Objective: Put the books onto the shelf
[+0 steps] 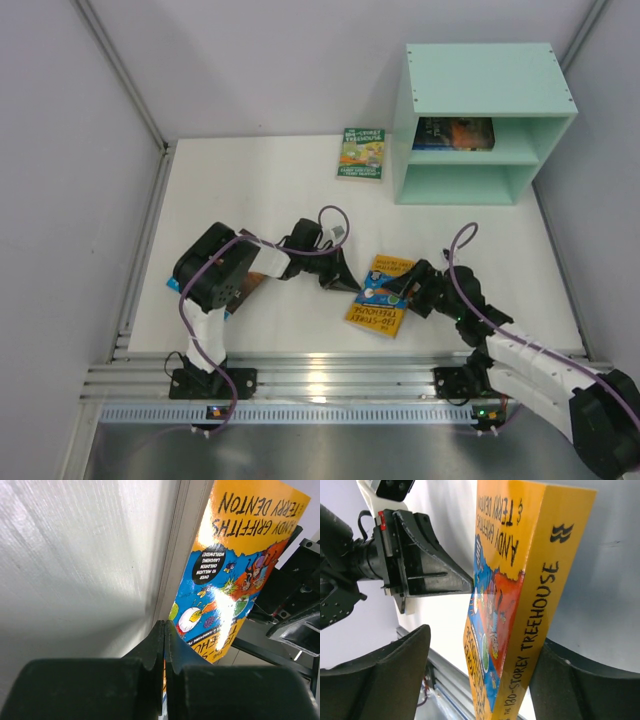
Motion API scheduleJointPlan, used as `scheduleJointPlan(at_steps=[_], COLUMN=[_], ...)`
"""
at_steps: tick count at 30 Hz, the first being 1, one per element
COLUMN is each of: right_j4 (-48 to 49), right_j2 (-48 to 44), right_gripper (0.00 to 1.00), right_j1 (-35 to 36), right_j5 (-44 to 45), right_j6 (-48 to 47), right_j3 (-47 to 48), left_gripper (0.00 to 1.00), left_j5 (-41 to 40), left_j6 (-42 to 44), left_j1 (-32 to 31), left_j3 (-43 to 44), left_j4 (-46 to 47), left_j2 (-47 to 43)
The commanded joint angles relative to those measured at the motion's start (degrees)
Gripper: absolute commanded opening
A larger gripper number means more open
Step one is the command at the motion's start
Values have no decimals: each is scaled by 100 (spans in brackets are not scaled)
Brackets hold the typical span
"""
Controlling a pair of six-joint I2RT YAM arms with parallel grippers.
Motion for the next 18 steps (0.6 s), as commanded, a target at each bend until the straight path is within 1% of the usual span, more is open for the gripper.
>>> scheduleJointPlan(at_steps=[1,2,3,4,7,8,10,11,13,14,15,16,17,18], right_j4=[826,879,932,993,1020,1012,863,775,443,345,248,47,-42,-130], right_j2=[74,117,135,153,118,22,-128,-329,-567,-777,-892,-1084,-1173,-1261], right_gripper=[71,64,60,52,35,23,11,0,0,0,0,0,0,0], right_j1=[161,170,170,170,161,170,170,152,161,161,118,100,47,-49], right_j5=[-351,-342,-333,-342,-368,-342,-289,-184,-9,201,308,474,545,607], right_j6=[138,138,129,138,173,190,217,225,226,226,252,261,261,278], right_j3=[-86,-113,-130,-156,-192,-201,-201,-183,-105,-87,-52,10,45,89], left_gripper=[0,0,0,0,0,0,0,6,15,28,35,41,47,57], left_j5=[-1299,-1264,-1238,-1220,-1229,-1237,-1264,-1307,-1404,-1422,-1431,-1509,-1553,-1632], left_j6=[409,418,435,435,435,435,496,575,620,637,655,681,708,821], left_j1=[-149,-149,-149,-158,-149,-158,-132,-88,-9,43,140,184,219,263], left_j3=[-260,-252,-243,-234,-225,-217,-112,2,91,126,205,266,337,520], left_j4=[-685,-685,-685,-694,-720,-747,-992,-1245,-1484,-1581,-1695,-1870,-2185,-2397], left_j2=[354,336,336,310,187,152,3,-85,-426,-585,-744,-1119,-1306,-1499])
